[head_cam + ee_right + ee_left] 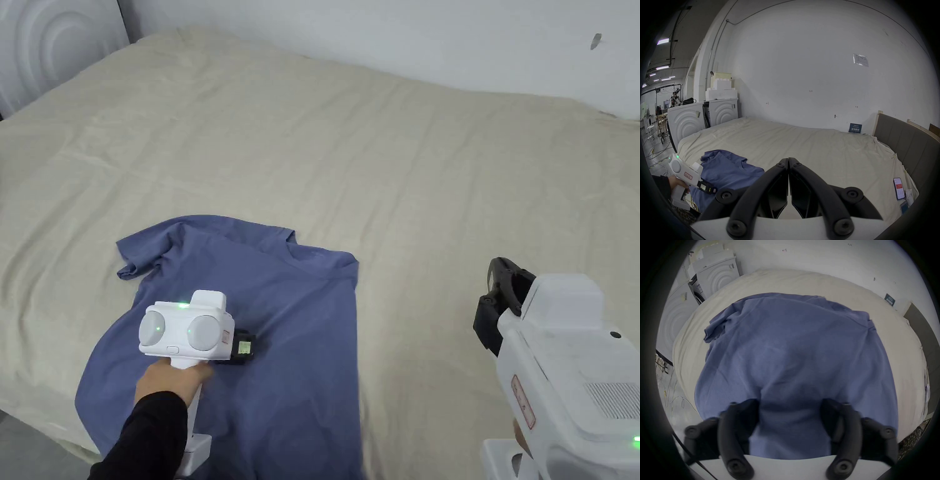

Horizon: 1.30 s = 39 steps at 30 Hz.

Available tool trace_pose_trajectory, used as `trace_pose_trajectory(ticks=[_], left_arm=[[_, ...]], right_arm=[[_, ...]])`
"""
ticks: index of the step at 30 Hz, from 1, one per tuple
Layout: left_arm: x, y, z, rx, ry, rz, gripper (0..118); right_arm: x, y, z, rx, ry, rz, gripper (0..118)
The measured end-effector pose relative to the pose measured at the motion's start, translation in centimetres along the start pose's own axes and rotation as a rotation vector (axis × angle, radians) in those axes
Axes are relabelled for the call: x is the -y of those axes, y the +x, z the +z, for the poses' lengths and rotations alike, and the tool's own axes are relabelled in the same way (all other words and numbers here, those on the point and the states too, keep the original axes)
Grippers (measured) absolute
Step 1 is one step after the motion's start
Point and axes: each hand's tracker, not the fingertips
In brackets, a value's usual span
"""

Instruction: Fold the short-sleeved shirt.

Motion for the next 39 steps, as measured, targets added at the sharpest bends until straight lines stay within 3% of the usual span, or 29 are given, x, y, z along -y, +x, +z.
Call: trace_pose_trajectory(ticks=[3, 5, 9, 15, 19, 21, 30, 39], left_arm=[[-0.2, 0.0, 0.1, -0.002, 0.024, -0.028, 28], [0.4, 0.0, 0.2, 0.000, 0.033, -0.076, 4], [1.1, -0.5, 1.5, 0.056, 0.077, -0.024, 1], [0.7, -2.6, 4.9, 0.369, 0.142, 0.225, 0], [-0.3, -1.3, 7.6, 0.492, 0.208, 0.269, 0], [-1.5, 0.0, 9.3, 0.509, 0.244, 0.235, 0], [-8.3, 10.2, 16.5, 0.533, 0.393, -0.150, 0], [-12.8, 19.9, 23.9, 0.661, 0.535, -0.336, 0]], right_arm=[[0.1, 0.5, 0.3, 0.010, -0.001, -0.010, 0], [0.1, 0.8, 0.4, 0.014, 0.000, -0.015, 0], [-0.1, 1.2, 0.8, 0.018, 0.008, -0.019, 0], [-0.1, 2.2, 1.5, 0.027, 0.019, -0.044, 0], [-0.5, 2.8, 2.6, 0.042, 0.028, -0.060, 0], [-0.6, 3.4, 3.1, 0.051, 0.036, -0.067, 0], [-1.5, 6.9, 7.1, 0.132, 0.097, -0.065, 0], [-2.2, 11.4, 11.6, 0.260, 0.151, -0.074, 0]])
